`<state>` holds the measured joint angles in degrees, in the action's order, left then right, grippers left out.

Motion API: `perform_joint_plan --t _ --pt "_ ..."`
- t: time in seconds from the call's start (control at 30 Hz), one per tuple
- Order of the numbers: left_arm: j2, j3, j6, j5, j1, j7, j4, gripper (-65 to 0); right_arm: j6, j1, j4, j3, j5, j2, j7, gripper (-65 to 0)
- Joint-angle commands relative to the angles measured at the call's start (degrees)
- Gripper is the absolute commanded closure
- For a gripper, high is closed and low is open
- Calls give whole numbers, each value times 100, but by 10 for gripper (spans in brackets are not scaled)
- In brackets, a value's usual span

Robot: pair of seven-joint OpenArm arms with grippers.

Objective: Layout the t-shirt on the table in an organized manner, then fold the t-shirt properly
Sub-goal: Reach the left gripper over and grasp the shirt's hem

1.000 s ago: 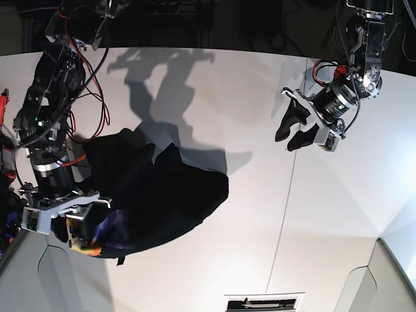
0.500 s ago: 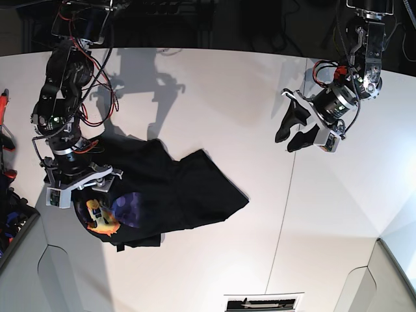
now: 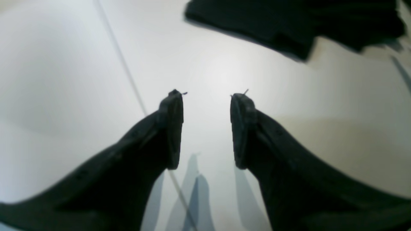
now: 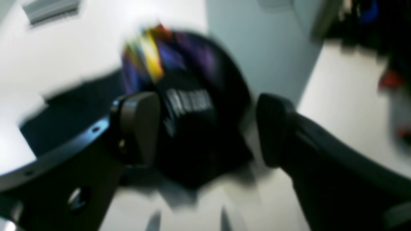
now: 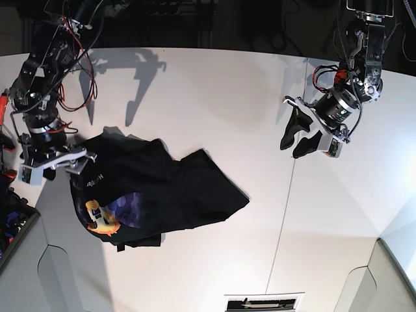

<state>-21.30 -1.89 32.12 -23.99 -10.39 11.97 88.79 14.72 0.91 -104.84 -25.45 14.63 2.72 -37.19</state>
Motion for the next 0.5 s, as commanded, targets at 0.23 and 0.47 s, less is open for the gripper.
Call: perform_joint_plan --t 0.23,0.47 --pt "136 461 -48 -144 855 15 98 -275 179 -535 894 -15 52 55 713 -446" --pt "192 1482 -671 671 1349 -13 72 -275 310 -476 1279 -2 55 61 1043 -446"
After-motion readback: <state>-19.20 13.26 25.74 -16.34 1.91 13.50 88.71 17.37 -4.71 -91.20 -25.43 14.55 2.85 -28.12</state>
